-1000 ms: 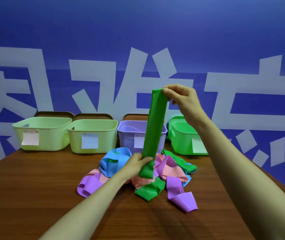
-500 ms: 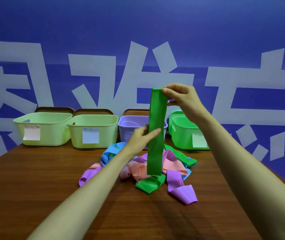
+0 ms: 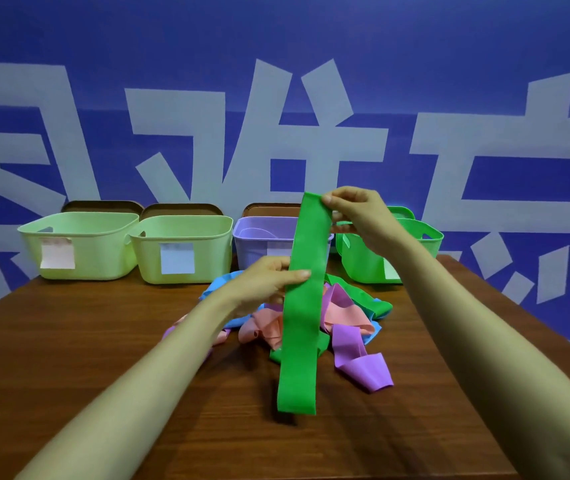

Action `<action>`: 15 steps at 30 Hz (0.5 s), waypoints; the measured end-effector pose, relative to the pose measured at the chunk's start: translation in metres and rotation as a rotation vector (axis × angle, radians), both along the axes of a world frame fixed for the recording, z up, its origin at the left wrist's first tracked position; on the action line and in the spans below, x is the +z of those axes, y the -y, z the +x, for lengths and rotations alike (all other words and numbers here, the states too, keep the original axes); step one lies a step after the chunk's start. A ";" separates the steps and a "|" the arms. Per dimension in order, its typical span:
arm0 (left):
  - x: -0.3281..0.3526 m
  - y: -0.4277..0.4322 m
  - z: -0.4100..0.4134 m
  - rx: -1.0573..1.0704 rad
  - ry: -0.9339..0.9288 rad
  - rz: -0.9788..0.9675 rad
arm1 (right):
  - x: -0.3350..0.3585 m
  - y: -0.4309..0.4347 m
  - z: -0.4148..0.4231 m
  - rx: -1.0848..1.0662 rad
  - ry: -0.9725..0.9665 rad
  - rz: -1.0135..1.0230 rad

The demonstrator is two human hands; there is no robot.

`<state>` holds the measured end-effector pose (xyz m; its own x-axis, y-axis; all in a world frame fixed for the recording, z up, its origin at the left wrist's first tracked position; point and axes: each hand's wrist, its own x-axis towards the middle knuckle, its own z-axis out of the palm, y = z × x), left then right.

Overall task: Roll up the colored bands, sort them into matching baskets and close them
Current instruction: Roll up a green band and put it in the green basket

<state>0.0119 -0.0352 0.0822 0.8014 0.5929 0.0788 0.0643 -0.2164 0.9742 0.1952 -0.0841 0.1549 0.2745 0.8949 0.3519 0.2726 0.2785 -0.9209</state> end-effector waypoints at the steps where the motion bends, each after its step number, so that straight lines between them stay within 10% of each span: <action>1: -0.005 -0.002 0.001 0.004 -0.008 -0.033 | -0.005 -0.002 0.000 -0.004 -0.008 -0.015; 15: -0.013 0.036 -0.013 0.054 0.036 -0.113 | -0.017 0.024 -0.017 0.049 -0.122 0.062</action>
